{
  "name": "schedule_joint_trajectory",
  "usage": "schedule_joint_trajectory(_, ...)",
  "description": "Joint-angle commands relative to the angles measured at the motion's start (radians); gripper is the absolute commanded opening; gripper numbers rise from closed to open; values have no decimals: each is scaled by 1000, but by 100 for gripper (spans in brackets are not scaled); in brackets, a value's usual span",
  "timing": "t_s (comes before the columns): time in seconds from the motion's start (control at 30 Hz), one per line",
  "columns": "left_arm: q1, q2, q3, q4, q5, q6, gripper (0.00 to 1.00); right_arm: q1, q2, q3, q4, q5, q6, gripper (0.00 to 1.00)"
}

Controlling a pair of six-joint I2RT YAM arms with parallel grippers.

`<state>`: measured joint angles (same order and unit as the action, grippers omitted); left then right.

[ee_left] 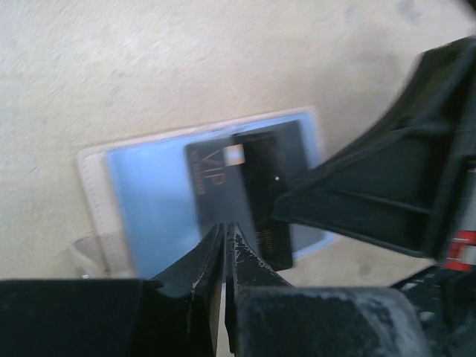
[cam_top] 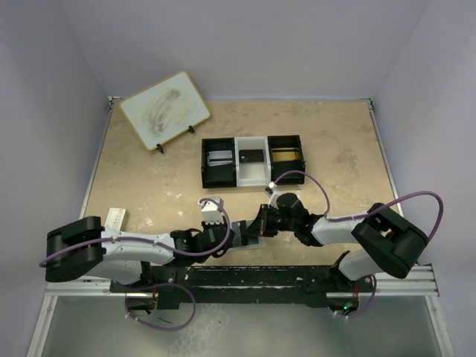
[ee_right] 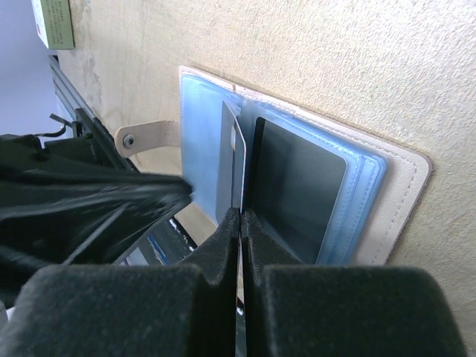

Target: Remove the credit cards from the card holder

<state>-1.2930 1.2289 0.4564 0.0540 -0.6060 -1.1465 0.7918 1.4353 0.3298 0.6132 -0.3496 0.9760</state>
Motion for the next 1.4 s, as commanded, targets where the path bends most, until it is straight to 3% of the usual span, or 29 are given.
schedule_joint_trajectory(0.0, -9, 88, -56, 76, -34, -50, 0, -2, 4, -4, 2, 15, -9, 0)
schedule_joint_trajectory(0.3, -17, 105, -33, -37, -45, -55, 0, -2, -2, 1, 7, 13, -9, 0)
schedule_joint_trajectory(0.4, -17, 103, -36, -40, -36, -56, 0, -2, -5, -4, 34, 2, -6, 6)
schedule_joint_trajectory(1.0, -17, 106, -35, -45, -24, -50, 0, -2, 126, 30, 195, -73, 19, 22)
schedule_joint_trajectory(1.23, -17, 102, -24, -63, -29, -47, 0, -2, 94, 12, 143, -46, 10, 0)
schedule_joint_trajectory(1.37, -17, 92, -29, -69, -32, -50, 0, -2, -18, 2, 32, 19, -17, 0)
